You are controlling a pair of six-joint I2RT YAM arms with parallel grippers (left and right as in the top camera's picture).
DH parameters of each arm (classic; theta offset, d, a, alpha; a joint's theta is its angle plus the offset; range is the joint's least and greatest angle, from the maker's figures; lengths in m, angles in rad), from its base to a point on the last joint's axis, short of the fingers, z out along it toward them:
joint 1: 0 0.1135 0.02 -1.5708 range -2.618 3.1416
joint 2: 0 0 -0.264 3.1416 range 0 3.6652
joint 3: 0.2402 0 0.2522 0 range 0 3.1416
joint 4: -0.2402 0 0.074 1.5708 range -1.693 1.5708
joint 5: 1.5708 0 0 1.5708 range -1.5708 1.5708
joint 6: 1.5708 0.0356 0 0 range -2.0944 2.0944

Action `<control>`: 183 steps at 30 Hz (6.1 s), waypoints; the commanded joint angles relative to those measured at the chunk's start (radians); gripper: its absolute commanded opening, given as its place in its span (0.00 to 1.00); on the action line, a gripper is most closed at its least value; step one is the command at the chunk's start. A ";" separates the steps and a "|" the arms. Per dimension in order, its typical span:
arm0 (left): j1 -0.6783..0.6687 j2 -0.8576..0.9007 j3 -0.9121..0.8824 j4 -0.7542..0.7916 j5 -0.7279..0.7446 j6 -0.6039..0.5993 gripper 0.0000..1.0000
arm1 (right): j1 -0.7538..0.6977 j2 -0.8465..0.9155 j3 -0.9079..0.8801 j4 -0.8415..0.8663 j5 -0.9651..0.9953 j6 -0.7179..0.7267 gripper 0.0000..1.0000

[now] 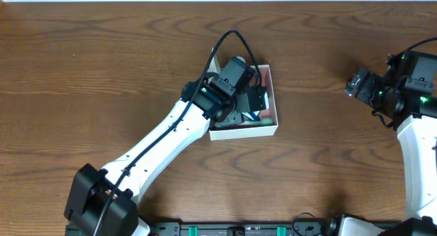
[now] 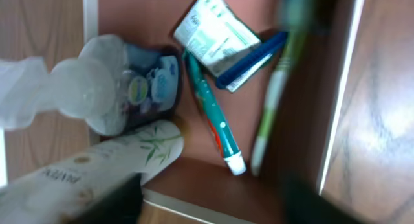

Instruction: Pack container

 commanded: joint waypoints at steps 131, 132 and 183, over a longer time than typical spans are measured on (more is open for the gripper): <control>0.650 -1.659 -1.361 0.682 0.185 -1.003 0.98 | -0.007 0.001 0.010 0.000 0.006 0.010 0.99; 0.650 -1.659 -1.361 0.682 0.185 -1.003 0.98 | -0.007 0.001 0.010 -0.001 0.006 0.010 0.99; 0.650 -1.659 -1.361 0.682 0.185 -1.003 0.98 | 0.224 -1.369 -1.129 0.983 -0.022 -0.191 0.99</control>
